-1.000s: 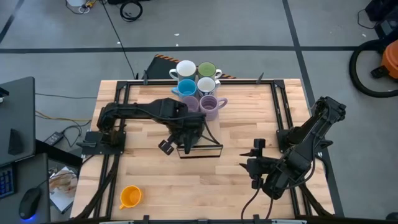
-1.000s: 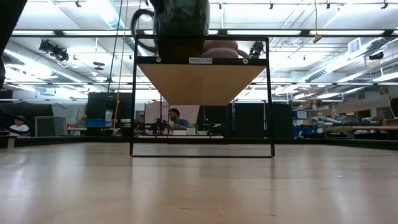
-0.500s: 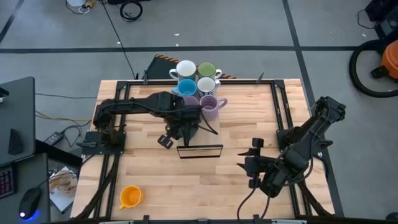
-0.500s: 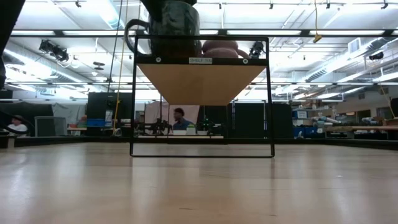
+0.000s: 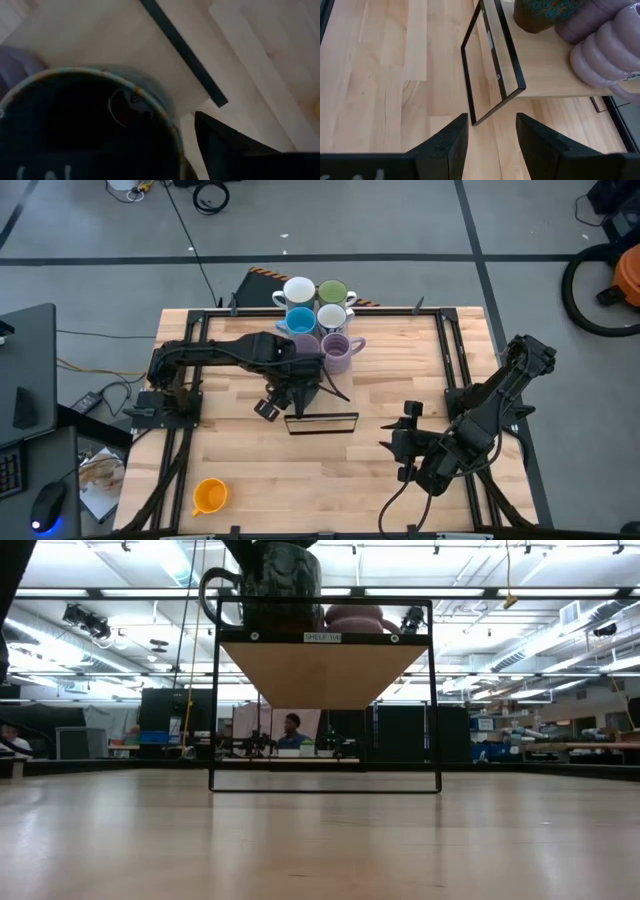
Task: Place coffee mugs
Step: Put the green patterned mug on the shelf, then put the yellow mug on the shelf
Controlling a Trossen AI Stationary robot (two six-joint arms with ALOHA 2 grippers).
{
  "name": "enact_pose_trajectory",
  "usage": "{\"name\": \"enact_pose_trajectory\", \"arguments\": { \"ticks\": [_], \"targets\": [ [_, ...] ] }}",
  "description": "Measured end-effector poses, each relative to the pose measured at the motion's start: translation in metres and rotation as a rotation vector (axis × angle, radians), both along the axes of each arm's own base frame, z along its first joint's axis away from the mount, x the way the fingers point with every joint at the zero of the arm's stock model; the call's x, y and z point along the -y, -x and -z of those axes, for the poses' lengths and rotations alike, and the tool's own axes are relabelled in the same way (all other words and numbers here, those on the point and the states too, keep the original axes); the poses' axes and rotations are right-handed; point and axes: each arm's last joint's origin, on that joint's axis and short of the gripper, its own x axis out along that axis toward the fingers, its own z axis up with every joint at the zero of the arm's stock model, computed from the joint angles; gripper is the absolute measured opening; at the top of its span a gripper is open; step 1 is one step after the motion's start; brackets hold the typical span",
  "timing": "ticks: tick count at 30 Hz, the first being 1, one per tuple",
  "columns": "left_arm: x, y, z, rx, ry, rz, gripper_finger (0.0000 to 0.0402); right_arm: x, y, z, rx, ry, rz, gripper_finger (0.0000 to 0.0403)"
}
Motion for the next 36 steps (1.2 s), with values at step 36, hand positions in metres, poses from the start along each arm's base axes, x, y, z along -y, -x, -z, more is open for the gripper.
{"name": "enact_pose_trajectory", "arguments": {
  "ticks": [36],
  "targets": [
    [0.138,0.096,-0.011,0.049,0.112,-0.263,0.0176,0.005,-0.007,-0.002,0.011,0.083,-0.031,0.0171]
  ]
}}
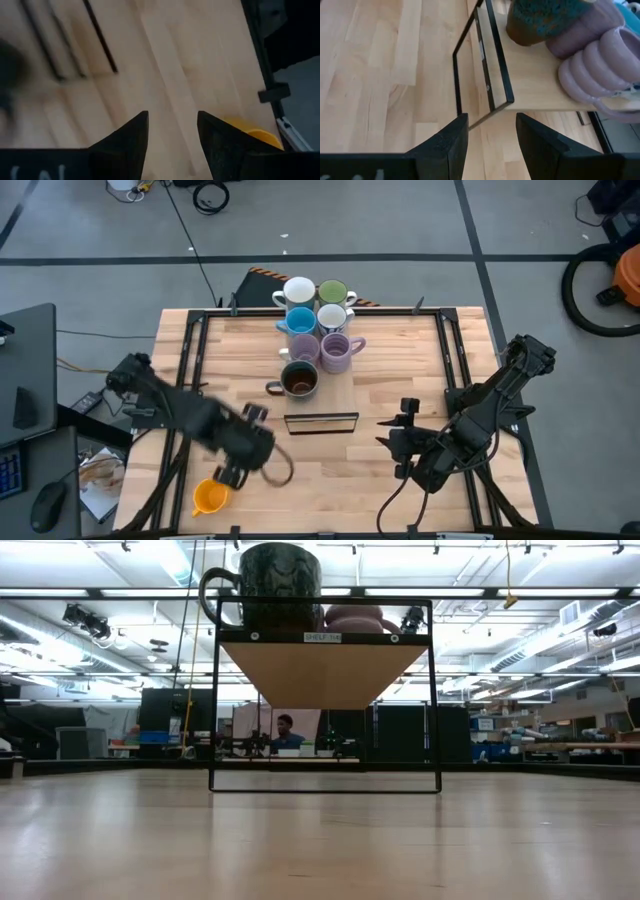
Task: Place coffee mugs
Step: Put the yellow mug on the shelf
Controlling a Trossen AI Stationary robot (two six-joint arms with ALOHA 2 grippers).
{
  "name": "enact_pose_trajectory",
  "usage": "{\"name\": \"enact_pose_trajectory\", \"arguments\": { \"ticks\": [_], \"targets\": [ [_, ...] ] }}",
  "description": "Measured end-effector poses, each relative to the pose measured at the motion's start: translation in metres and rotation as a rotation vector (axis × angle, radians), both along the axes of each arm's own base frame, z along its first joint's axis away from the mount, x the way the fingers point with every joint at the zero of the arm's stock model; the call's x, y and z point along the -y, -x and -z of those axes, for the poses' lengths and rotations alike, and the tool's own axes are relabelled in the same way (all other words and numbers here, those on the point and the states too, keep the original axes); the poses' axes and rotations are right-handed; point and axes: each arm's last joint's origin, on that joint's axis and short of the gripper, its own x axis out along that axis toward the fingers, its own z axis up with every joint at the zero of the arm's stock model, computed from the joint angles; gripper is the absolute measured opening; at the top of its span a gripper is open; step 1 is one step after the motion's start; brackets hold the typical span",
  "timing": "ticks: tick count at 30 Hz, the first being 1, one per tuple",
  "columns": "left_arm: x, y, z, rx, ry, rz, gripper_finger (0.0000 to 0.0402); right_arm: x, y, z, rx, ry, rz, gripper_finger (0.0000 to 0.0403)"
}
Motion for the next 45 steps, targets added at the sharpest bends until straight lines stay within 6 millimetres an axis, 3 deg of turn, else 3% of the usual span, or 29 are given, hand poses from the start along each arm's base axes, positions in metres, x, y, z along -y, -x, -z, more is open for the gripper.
{"name": "enact_pose_trajectory", "arguments": {
  "ticks": [5,12,18,27,30,35,45],
  "targets": [
    [0.04,0.017,0.05,-0.09,0.064,-0.107,0.0169,-0.002,-0.004,-0.002,0.017,-0.01,-0.026,0.0171],
    [0.068,0.053,0.098,-0.205,0.037,-0.236,0.0156,-0.003,-0.005,-0.002,0.026,-0.024,-0.031,0.0171],
    [0.076,0.076,0.122,-0.249,-0.028,-0.237,0.0155,-0.006,-0.008,-0.004,0.034,-0.035,-0.075,0.0171],
    [0.073,0.084,0.159,-0.264,-0.03,-0.262,0.0152,-0.009,-0.011,-0.007,0.043,-0.036,-0.132,0.0171],
    [0.07,0.079,0.162,-0.254,-0.017,-0.296,0.0122,-0.01,-0.011,-0.007,0.045,-0.04,-0.134,0.0171],
    [0.065,0.055,0.161,-0.183,0.104,-0.432,0.0028,-0.011,-0.012,-0.008,0.051,-0.062,-0.143,0.0171],
    [0.024,0.005,0.159,0.003,0.226,-0.962,0.003,-0.027,-0.027,-0.003,0.084,-0.141,-0.246,0.0164]
  ]
}}
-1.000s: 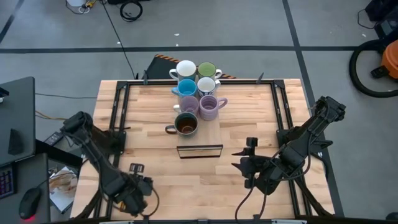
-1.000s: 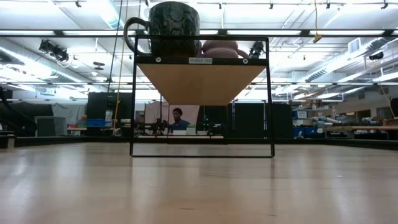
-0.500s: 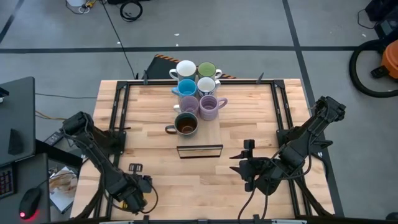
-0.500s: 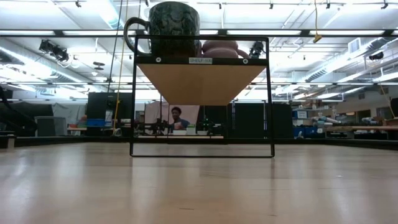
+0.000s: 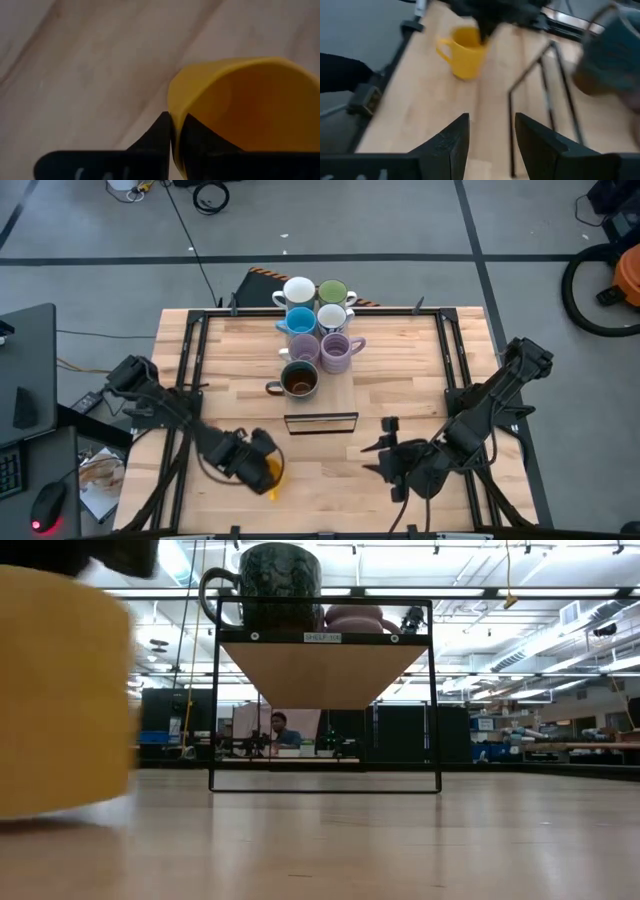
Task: Place coffee mugs
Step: Put the yellow mug on the shelf
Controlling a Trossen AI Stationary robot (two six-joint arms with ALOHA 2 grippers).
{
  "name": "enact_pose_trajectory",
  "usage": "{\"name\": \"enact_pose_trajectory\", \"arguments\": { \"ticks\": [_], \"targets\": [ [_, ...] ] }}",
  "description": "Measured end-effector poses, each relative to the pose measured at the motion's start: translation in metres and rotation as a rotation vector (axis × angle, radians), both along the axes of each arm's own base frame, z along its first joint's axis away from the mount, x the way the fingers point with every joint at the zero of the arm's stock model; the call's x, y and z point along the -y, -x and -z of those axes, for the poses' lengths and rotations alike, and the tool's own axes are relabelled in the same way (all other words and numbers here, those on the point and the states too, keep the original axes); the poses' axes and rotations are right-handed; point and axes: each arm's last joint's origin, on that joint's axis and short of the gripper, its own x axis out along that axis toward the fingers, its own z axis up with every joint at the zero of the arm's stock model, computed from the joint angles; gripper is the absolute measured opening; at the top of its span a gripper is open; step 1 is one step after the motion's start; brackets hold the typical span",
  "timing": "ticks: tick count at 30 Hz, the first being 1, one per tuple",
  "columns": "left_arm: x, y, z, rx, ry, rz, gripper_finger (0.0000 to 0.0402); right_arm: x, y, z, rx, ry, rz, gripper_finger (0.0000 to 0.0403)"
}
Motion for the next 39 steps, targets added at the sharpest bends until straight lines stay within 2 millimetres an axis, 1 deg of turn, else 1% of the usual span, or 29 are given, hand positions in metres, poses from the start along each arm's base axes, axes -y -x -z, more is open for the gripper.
{"name": "enact_pose_trajectory", "arguments": {
  "ticks": [6,10,12,15,19,24,28,31,35,39],
  "targets": [
    [-0.017,-0.021,-0.002,0.069,0.054,-0.095,0.0032,-0.017,-0.017,0.015,0.004,-0.027,-0.093,0.0156],
    [-0.022,-0.03,-0.005,0.12,0.086,-0.119,0.0034,-0.021,-0.023,0.026,-0.022,-0.002,-0.102,0.0156],
    [-0.024,-0.033,-0.005,0.136,0.088,-0.109,0.0037,-0.022,-0.024,0.028,-0.022,-0.005,-0.101,0.0156],
    [-0.025,-0.036,-0.006,0.164,0.086,-0.114,0.0053,-0.023,-0.025,0.029,-0.019,-0.009,-0.103,0.0156],
    [-0.025,-0.039,-0.005,0.18,0.075,-0.123,0.0073,-0.024,-0.025,0.028,-0.01,-0.011,-0.108,0.0156],
    [-0.022,-0.047,0.003,0.206,0.066,-0.085,0.0076,-0.024,-0.025,0.027,-0.006,-0.01,-0.111,0.0156],
    [-0.02,-0.05,0.003,0.23,0.076,-0.079,0.0077,-0.024,-0.026,0.027,-0.003,-0.007,-0.116,0.0156],
    [-0.02,-0.05,0.002,0.236,0.092,-0.112,0.0077,-0.023,-0.027,0.027,-0.013,-0.027,-0.132,0.0156],
    [-0.018,-0.052,0.001,0.265,0.104,-0.107,0.0078,-0.024,-0.033,0.027,0.0,-0.065,-0.152,0.0156],
    [-0.012,-0.056,-0.004,0.344,0.101,-0.042,0.0078,-0.03,-0.042,0.033,0.017,-0.078,-0.19,0.0156]
  ]
}}
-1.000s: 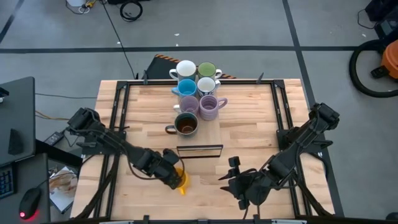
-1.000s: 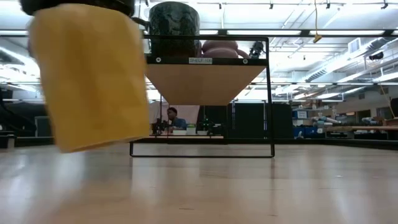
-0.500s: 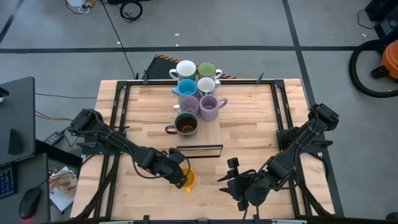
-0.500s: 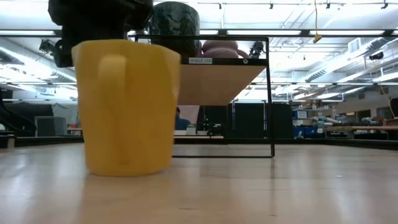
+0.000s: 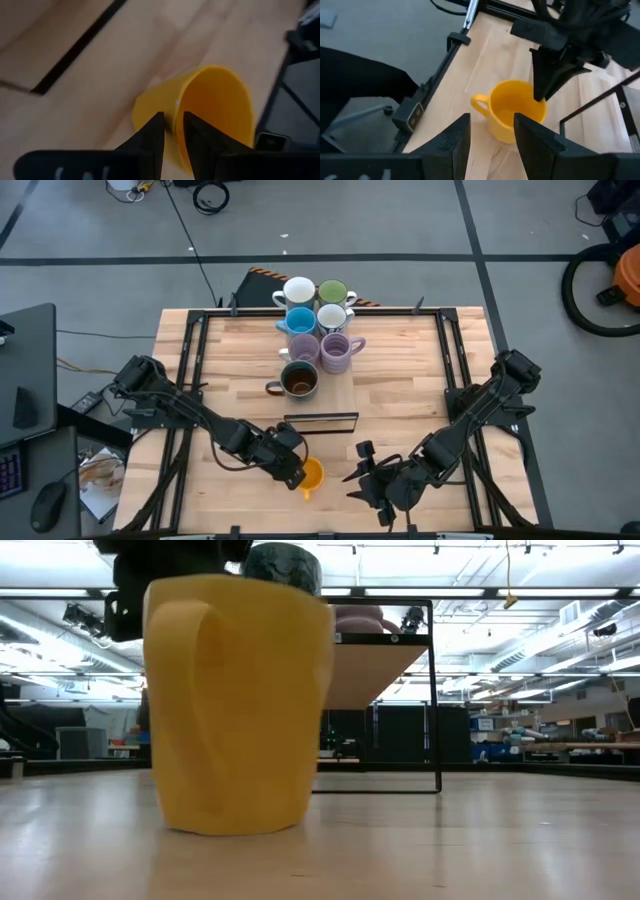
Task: Place coffee mugs
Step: Put the yellow mug on the shelf
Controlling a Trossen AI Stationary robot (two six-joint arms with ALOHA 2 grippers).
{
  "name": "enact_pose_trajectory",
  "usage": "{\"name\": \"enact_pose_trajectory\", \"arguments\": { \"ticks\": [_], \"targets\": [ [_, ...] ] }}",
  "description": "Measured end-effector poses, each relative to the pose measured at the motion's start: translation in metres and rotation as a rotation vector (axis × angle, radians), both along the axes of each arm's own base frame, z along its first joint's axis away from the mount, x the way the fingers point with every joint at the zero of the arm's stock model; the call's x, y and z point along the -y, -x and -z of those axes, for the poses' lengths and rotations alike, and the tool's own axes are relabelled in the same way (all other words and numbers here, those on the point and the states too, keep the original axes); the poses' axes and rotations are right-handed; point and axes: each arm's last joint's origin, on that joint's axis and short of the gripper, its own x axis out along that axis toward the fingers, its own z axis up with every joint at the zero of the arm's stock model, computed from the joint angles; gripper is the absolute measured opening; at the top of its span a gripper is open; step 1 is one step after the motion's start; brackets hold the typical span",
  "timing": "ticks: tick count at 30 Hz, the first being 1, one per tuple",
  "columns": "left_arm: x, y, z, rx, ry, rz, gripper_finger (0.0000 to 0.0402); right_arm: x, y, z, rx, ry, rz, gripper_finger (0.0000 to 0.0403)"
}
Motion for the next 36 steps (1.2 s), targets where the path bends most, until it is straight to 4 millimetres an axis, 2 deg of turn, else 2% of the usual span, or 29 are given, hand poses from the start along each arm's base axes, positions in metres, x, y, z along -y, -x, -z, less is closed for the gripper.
{"name": "enact_pose_trajectory", "arguments": {
  "ticks": [6,10,13,17,23,27,31,36],
  "targets": [
    [0.003,-0.003,-0.005,0.067,-0.049,0.08,0.0084,-0.008,-0.017,0.02,-0.025,0.084,-0.026,0.0156],
    [0.003,-0.002,-0.004,0.058,-0.081,0.13,0.0084,-0.004,-0.029,0.035,-0.053,0.122,-0.026,0.0156],
    [0.004,-0.002,-0.006,0.049,-0.133,0.256,0.0084,0.002,-0.04,0.038,-0.056,0.086,-0.032,0.0156],
    [0.01,0.001,-0.017,0.036,-0.272,0.43,0.0084,0.003,-0.053,0.045,-0.024,0.04,-0.094,0.0156],
    [0.018,0.013,-0.032,-0.065,-0.414,0.562,0.0084,0.005,-0.063,0.058,-0.039,0.049,-0.096,0.0156],
    [0.026,0.026,-0.023,-0.116,-0.439,0.6,0.0084,0.01,-0.067,0.065,-0.053,0.104,-0.076,0.0156],
    [0.031,0.032,-0.005,-0.136,-0.47,0.56,0.0084,0.014,-0.071,0.073,-0.071,0.143,-0.072,0.0156],
    [0.035,0.03,0.006,-0.089,-0.45,0.523,0.0084,0.017,-0.072,0.081,-0.105,0.181,-0.077,0.0156]
  ]
}}
